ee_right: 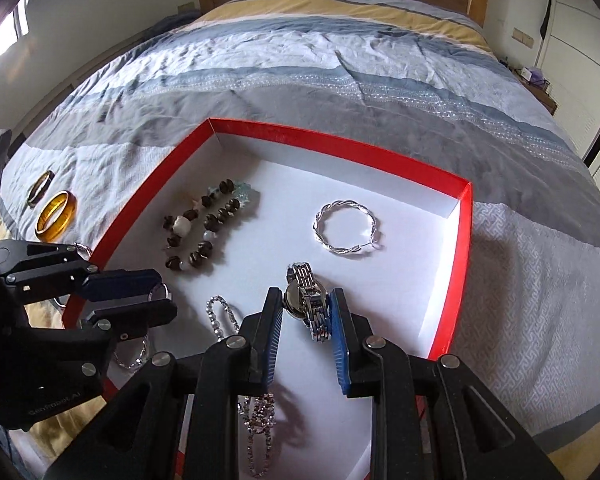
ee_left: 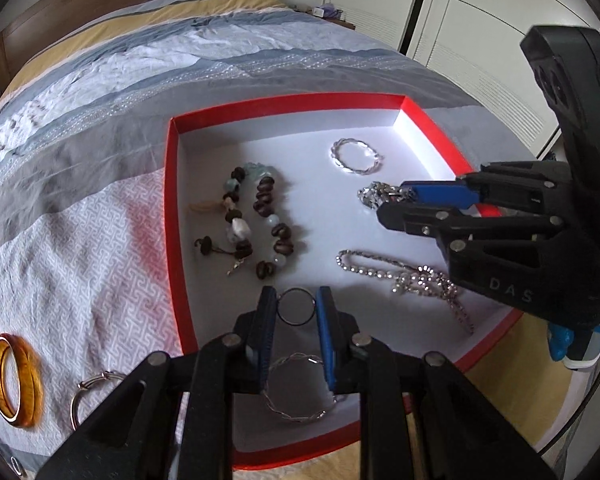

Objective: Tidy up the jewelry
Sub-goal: 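Place the watch and silver ring into the red box, open both tools, then withdraw both tools from the box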

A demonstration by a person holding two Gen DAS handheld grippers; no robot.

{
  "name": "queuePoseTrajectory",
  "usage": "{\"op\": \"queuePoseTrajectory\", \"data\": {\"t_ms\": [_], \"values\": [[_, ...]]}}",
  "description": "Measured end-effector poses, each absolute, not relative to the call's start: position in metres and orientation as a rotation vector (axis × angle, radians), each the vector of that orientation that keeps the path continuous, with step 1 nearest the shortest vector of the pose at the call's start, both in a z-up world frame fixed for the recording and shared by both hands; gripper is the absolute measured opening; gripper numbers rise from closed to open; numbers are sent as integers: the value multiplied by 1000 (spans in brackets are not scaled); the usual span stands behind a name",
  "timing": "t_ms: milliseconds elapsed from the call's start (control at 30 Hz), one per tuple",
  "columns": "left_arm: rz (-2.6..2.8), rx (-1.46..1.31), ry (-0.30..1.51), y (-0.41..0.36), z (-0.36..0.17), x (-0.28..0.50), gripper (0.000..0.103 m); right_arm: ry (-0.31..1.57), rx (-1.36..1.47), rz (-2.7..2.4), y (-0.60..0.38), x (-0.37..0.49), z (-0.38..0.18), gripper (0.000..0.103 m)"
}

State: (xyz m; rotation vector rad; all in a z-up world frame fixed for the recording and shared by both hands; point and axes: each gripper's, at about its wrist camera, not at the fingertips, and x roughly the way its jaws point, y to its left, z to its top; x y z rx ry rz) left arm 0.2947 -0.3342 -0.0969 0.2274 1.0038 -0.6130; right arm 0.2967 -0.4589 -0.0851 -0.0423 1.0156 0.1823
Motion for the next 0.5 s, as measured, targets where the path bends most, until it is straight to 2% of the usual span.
{"op": "queuePoseTrajectory", "data": {"t_ms": [167,267,433,500], "values": [[-594,282,986,-338,-100,290,20,1034,-123,184,-449,297,-90,26],[-590,297,989,-338,-99,289,20,1028,-142,172,-449,293,-85,35],[-597,262,986,-326,-76,280,23,957,-104,132,-464,271,-44,39],[-592,244,968,-316,-59,272,28,928,-83,109,-471,257,-23,39]]}}
